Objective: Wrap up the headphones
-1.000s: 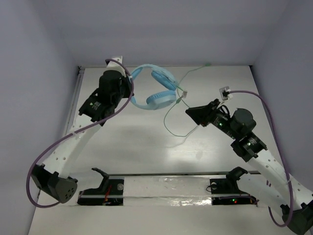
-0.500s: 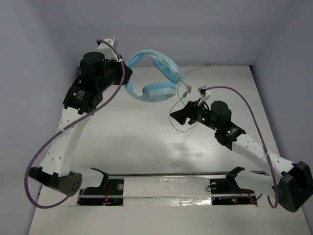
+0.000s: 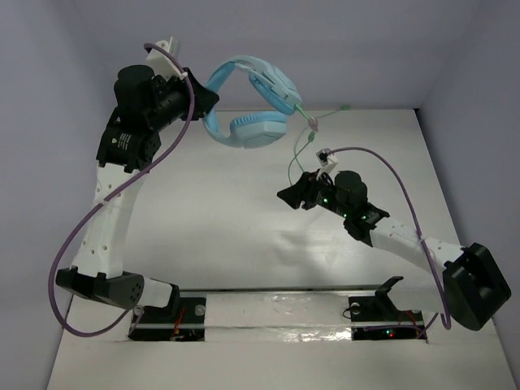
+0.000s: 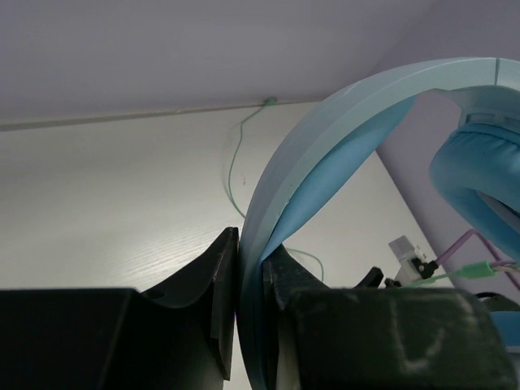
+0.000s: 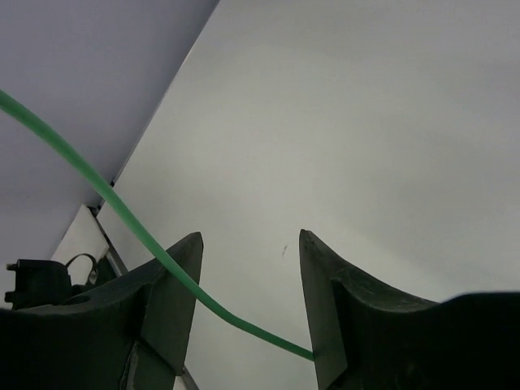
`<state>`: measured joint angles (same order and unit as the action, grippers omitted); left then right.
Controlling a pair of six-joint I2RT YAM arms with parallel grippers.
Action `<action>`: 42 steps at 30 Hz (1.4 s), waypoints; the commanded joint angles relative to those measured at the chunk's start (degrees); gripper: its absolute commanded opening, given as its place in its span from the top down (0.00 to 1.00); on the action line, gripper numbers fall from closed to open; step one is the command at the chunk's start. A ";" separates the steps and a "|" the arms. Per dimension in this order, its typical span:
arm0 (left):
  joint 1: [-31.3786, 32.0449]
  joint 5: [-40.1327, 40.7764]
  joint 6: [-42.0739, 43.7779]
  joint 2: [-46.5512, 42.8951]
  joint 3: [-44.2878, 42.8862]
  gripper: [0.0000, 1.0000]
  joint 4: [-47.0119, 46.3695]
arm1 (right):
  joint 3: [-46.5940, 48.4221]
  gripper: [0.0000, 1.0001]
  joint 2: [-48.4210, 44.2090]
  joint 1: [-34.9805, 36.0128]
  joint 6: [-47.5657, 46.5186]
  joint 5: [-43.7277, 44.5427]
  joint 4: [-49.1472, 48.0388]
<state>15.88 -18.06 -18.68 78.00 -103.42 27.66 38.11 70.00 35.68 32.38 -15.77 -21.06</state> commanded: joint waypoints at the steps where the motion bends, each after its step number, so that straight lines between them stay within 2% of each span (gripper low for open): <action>1: -3.21 -7.75 -6.89 -0.39 -2.59 1.00 -9.80 | -1.10 0.43 -0.21 0.53 0.22 2.94 -5.39; 6: -5.86 -11.46 -10.68 -0.92 -1.61 1.00 -13.42 | -3.21 0.41 -0.30 0.53 0.14 4.34 -7.07; 9: -9.63 -13.74 -12.69 -0.74 -3.01 1.00 -14.56 | -2.95 0.40 0.14 0.53 -1.97 4.43 -6.71; 12: -12.88 -17.43 -16.12 0.49 -5.91 1.00 -16.67 | -2.60 0.38 1.89 0.53 -3.20 2.50 -9.34; 16: -13.41 -20.87 -19.20 2.68 -9.17 1.00 -17.98 | 0.29 0.38 7.25 0.53 -4.17 -1.88 -12.77; 19: -14.73 -22.71 -21.92 2.16 -7.16 1.00 -20.52 | 1.87 0.38 11.73 0.53 -3.47 -3.74 -17.86; 24: -15.88 -25.96 -25.70 0.67 -2.24 1.00 -24.84 | 6.71 0.41 17.89 0.53 -4.17 -5.06 -20.07; 29: -17.02 -27.37 -28.51 -1.27 3.65 1.00 -29.14 | 8.83 0.50 21.05 0.53 -4.34 -6.82 -21.83; 33: -17.02 -27.20 -32.47 -1.97 7.35 1.00 -33.19 | 8.83 0.74 23.43 0.53 -3.56 -7.96 -22.97; 34: -17.02 -25.63 -33.52 -2.32 9.87 1.00 -35.46 | 8.48 0.83 23.69 1.05 -1.81 -8.48 -23.50; 36: -17.02 -24.22 -39.55 -3.63 14.45 1.00 -40.12 | 7.86 0.87 23.78 1.58 0.04 -8.67 -24.82; 38: -17.02 -19.04 -42.48 -5.83 21.37 1.00 -45.31 | 8.82 0.91 23.52 3.59 0.14 -6.13 -19.85; 42: -13.95 -4.65 -42.15 -10.40 29.75 1.00 -44.81 | 13.65 0.95 23.08 7.55 -0.65 1.42 -6.57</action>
<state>0.23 -33.93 -55.66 72.82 -75.96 -8.93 47.55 94.02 40.18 31.77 -19.14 -34.30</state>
